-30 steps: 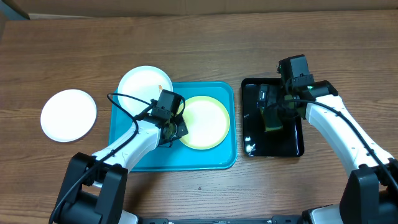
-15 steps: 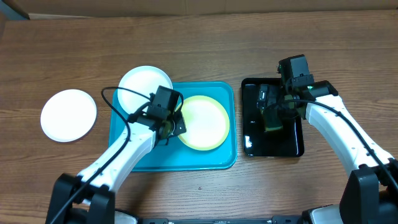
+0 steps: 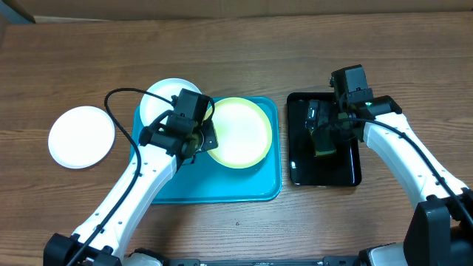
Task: Clean dirty plates on tray and stack at the side
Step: 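Lift the yellow plate with the left gripper and move it left, then lower the yellow plate onto the white plate left of tray, release, then reach the left gripper to the remaining white plate rim and grasp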
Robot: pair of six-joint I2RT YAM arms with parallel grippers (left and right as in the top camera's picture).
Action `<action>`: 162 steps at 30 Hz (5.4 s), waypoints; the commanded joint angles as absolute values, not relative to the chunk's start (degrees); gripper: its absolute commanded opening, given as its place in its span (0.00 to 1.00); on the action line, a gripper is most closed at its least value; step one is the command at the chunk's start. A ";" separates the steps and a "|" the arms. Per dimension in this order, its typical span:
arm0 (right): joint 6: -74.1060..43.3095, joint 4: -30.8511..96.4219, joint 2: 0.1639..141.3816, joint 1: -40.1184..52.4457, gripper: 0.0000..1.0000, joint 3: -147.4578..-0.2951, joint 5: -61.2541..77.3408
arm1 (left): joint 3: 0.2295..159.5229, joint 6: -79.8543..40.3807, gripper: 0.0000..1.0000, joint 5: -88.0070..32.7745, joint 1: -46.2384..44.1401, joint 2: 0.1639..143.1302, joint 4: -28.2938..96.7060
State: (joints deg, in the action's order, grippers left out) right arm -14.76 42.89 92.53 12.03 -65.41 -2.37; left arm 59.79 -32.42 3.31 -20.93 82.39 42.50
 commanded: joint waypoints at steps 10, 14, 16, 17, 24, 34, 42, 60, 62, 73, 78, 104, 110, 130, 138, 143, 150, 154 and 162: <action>-14.76 42.57 92.16 11.92 1.00 -65.87 -2.72 | 69.58 -30.44 0.04 5.30 -17.21 80.12 49.06; -14.76 42.57 92.16 11.92 1.00 -65.87 -2.72 | 73.41 -28.18 0.04 5.34 -13.96 80.09 51.86; -14.76 42.57 92.16 11.92 1.00 -65.87 -2.74 | 74.94 -27.77 0.04 5.54 -12.16 80.12 52.99; -14.76 42.57 92.16 11.92 1.00 -65.87 -2.74 | 75.59 -27.77 0.04 5.54 -10.96 80.12 53.49; -14.76 42.57 92.16 11.92 1.00 -65.87 -2.74 | 76.25 -27.40 0.04 5.52 -2.22 80.12 54.04; -14.76 42.57 92.16 11.92 1.00 -65.87 -2.72 | 76.25 -25.39 0.04 5.56 5.58 80.12 54.02; -14.76 42.57 92.16 11.92 1.00 -65.87 -2.72 | 76.25 -22.65 0.04 6.83 9.52 80.12 54.22; -14.76 42.57 92.16 11.92 1.00 -65.87 -2.72 | 76.25 -22.92 0.04 7.49 19.14 80.47 48.80; -14.76 42.57 92.16 11.92 1.00 -65.87 -2.72 | 76.23 -22.92 0.04 8.58 20.03 80.99 49.04; -14.76 42.57 92.16 11.92 1.00 -65.87 -2.72 | 76.23 -27.81 0.04 15.66 27.88 90.00 50.33; -14.76 42.57 92.16 11.92 1.00 -65.87 -2.72 | 76.23 -29.85 0.04 15.00 35.05 94.63 50.33; -14.76 42.57 92.16 11.92 1.00 -65.87 -2.72 | 76.25 -20.47 0.68 -15.99 40.25 98.59 44.62; -14.76 42.57 92.16 11.92 1.00 -65.87 -2.72 | 76.25 -17.02 0.58 -16.12 32.05 98.59 45.25; -14.76 42.57 92.16 11.92 1.00 -65.87 -2.72 | 76.23 -13.26 0.46 0.64 11.73 99.13 46.06; -14.76 42.57 92.16 11.92 1.00 -65.87 -2.72 | 76.16 -10.46 0.35 -4.05 11.35 100.84 42.11; -14.76 42.57 92.16 11.92 1.00 -65.87 -2.72 | 76.14 -10.50 0.43 -4.05 11.18 105.73 40.71; -14.76 42.57 92.16 11.92 1.00 -65.87 -2.72 | 76.14 -10.46 0.40 -6.52 11.16 110.93 39.81; -14.76 42.57 92.16 11.92 1.00 -65.87 -2.72 | 76.16 -10.24 0.36 -10.70 11.03 110.87 40.16; -14.76 42.57 92.16 11.92 1.00 -65.87 -2.74 | 76.14 -10.26 0.25 -10.87 9.76 110.89 44.18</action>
State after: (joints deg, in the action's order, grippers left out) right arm -14.72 42.89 92.53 12.03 -65.41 -2.35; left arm 75.16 -11.35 -9.80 10.74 110.91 43.68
